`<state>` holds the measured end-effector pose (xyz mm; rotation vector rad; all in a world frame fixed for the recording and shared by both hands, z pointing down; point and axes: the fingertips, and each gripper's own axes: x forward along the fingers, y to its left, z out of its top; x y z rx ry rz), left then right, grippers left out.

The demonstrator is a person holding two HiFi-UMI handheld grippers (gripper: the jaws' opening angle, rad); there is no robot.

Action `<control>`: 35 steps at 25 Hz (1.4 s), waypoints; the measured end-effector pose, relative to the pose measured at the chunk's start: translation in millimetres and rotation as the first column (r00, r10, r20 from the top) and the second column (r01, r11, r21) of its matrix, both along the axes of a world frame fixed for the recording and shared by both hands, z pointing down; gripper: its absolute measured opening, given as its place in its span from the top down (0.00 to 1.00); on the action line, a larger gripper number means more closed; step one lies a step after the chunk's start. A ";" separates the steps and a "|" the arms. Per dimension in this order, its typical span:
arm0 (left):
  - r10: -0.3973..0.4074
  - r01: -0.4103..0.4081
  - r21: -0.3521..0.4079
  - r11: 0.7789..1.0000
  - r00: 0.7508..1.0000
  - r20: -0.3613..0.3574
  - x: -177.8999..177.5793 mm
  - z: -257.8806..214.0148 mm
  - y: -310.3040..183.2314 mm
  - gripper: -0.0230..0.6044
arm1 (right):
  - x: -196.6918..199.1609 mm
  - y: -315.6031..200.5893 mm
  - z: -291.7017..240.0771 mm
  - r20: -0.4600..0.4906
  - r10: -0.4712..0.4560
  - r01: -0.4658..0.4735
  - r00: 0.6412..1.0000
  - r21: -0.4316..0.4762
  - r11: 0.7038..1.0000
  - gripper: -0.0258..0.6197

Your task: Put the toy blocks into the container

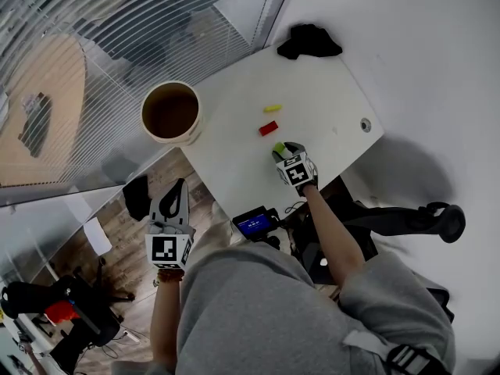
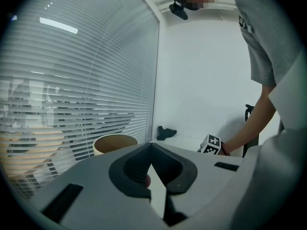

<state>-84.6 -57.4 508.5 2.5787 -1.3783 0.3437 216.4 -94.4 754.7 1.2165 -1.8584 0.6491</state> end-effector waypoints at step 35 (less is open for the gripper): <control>-0.034 0.034 0.005 0.999 0.999 -0.028 -7.3 0.7 3.2 0.95 | -7.0 9.0 13.2 -0.080 -0.041 0.041 0.996 0.004 0.999 0.72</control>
